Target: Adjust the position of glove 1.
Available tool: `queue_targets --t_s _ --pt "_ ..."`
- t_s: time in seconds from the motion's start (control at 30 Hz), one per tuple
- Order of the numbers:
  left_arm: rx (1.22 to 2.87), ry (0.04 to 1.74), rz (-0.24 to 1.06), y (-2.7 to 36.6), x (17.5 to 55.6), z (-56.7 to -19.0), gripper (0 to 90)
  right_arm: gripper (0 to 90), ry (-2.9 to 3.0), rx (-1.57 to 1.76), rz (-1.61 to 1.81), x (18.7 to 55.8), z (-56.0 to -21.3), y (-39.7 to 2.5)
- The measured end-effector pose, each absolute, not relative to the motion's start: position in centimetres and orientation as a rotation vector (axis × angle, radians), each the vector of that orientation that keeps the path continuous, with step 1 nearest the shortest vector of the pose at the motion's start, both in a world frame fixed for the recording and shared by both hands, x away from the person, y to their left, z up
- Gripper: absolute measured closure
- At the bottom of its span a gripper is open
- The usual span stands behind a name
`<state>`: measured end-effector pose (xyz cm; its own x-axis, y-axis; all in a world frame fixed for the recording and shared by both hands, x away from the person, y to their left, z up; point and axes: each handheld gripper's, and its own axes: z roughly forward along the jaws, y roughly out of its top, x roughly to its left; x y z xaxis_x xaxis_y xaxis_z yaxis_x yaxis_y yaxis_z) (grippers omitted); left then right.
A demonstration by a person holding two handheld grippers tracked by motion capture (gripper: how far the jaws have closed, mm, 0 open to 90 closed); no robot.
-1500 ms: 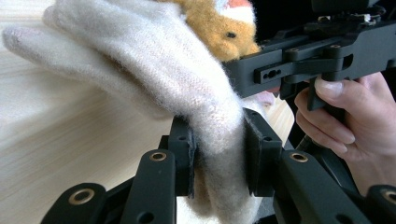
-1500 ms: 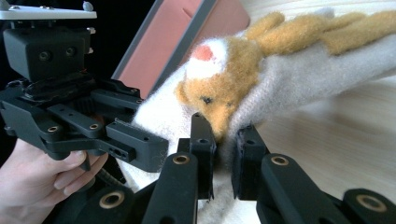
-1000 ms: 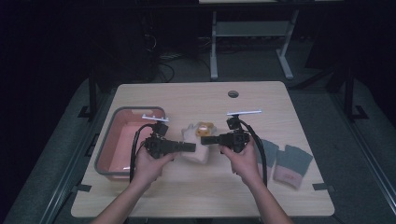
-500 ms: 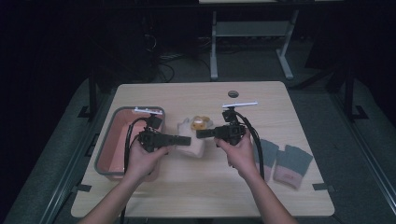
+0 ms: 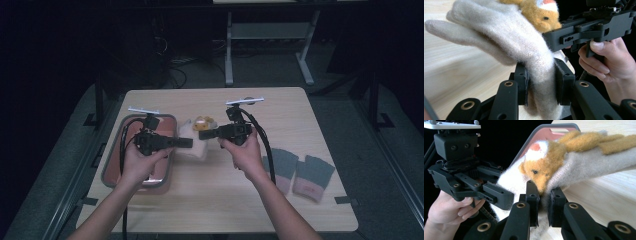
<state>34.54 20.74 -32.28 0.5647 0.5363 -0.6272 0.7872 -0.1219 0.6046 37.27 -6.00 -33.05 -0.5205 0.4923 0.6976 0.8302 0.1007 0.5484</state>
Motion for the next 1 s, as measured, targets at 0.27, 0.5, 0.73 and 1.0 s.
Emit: queue_targets --t_s 0.27,0.5,0.73,1.0 --pt "1.789 1.085 -0.301 21.6 34.6 -31.3 68.3 81.2 -2.058 -1.277 -1.399 37.6 -31.8 -5.2" --pt "1.772 1.099 -0.292 22.8 34.6 -31.0 68.3 81.1 -2.081 -1.253 -1.383 38.1 -31.4 -3.9" --pt "1.76 1.1 -0.277 23.7 34.3 -30.7 68.3 81.2 -2.096 -1.235 -1.381 38.3 -30.9 -2.9" --pt "1.76 1.11 -0.286 24.8 34.5 -30.6 68.3 81.2 -2.097 -1.229 -1.372 38.6 -30.8 -1.8"
